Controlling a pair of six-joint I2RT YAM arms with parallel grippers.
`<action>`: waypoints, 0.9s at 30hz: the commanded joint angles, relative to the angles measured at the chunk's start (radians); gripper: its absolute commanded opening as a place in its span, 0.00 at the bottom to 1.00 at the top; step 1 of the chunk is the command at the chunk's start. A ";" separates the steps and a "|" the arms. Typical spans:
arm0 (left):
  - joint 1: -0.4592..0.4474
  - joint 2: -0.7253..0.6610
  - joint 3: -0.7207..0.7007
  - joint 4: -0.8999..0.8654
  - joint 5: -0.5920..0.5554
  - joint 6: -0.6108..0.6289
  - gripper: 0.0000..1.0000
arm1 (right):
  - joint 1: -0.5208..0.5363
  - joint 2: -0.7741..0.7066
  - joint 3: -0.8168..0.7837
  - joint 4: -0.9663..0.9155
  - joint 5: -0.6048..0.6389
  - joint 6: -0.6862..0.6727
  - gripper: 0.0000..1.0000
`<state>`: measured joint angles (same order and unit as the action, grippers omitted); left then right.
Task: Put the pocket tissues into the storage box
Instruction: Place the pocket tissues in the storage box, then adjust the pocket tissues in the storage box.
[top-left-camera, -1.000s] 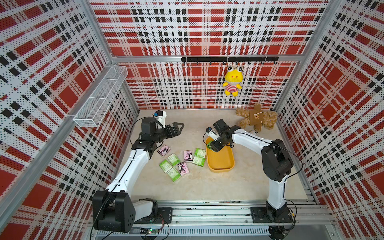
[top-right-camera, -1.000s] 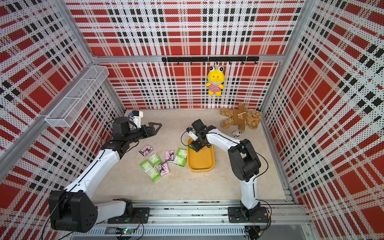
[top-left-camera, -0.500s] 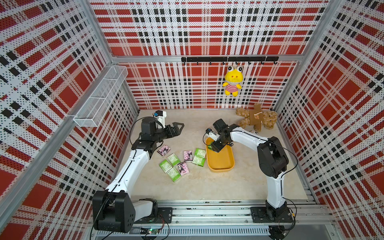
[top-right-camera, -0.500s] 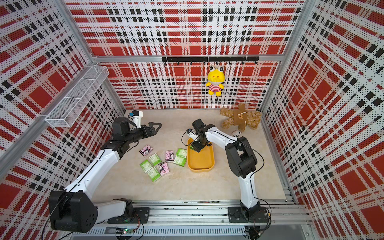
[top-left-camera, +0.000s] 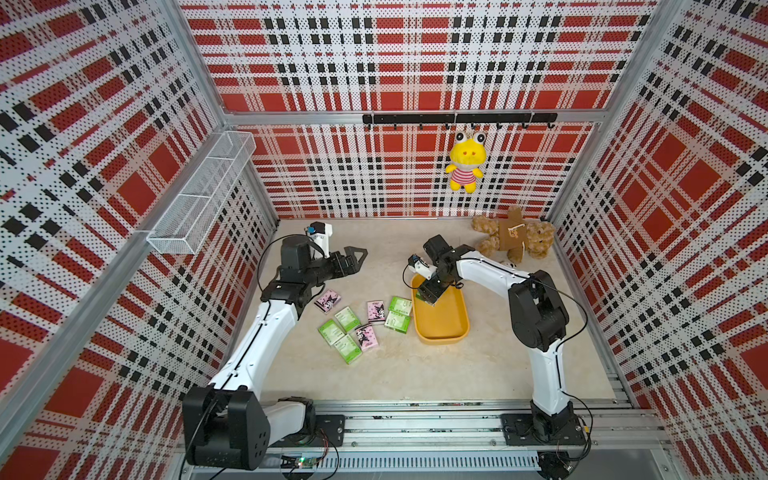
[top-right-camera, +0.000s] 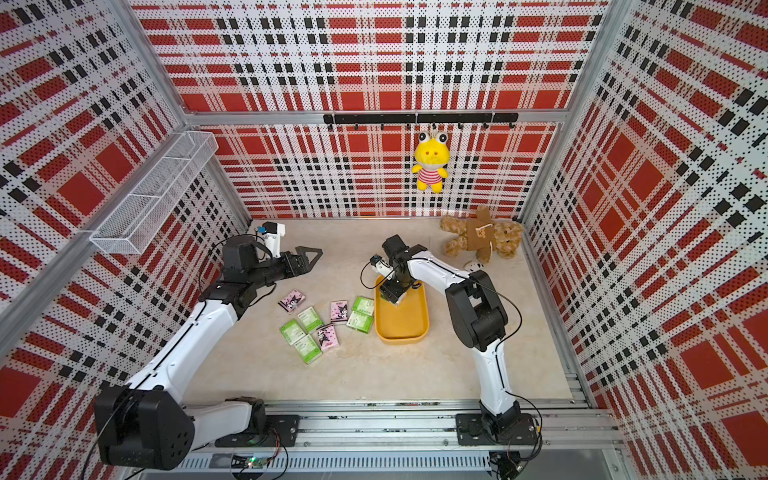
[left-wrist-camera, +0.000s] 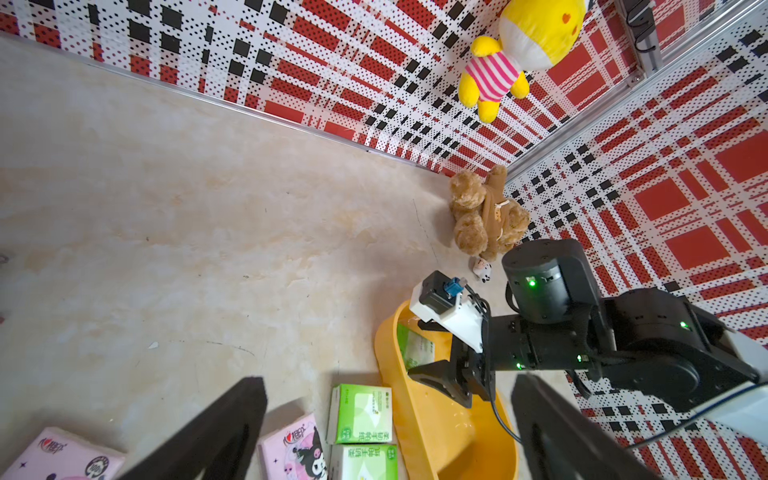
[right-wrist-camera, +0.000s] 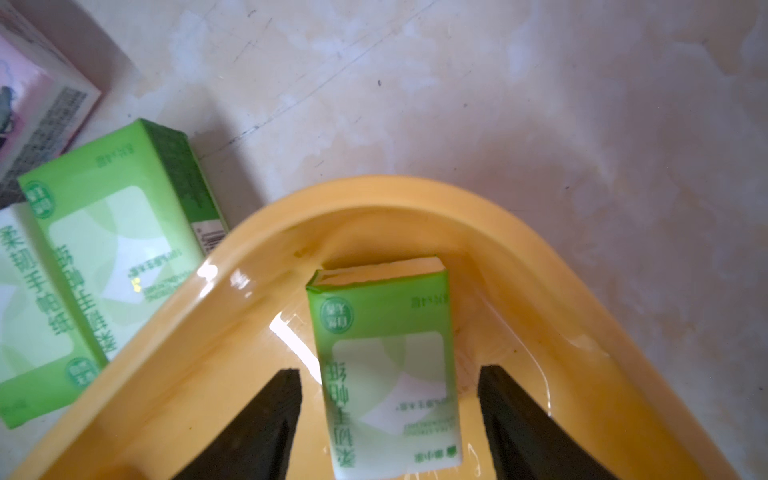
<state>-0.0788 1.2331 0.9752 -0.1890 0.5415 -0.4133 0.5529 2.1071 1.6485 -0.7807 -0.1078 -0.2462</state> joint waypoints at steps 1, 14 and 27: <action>0.004 -0.023 0.009 -0.006 0.005 0.018 1.00 | -0.007 0.007 0.018 -0.012 0.002 -0.001 0.78; 0.001 -0.018 0.024 -0.006 0.006 0.009 1.00 | -0.003 -0.271 -0.068 -0.020 -0.063 0.128 0.80; -0.015 -0.001 0.004 0.031 0.004 -0.004 1.00 | 0.107 -0.340 -0.320 0.069 -0.221 0.305 0.80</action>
<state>-0.0841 1.2331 0.9752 -0.1875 0.5411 -0.4179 0.6552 1.7393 1.3334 -0.7494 -0.2787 0.0074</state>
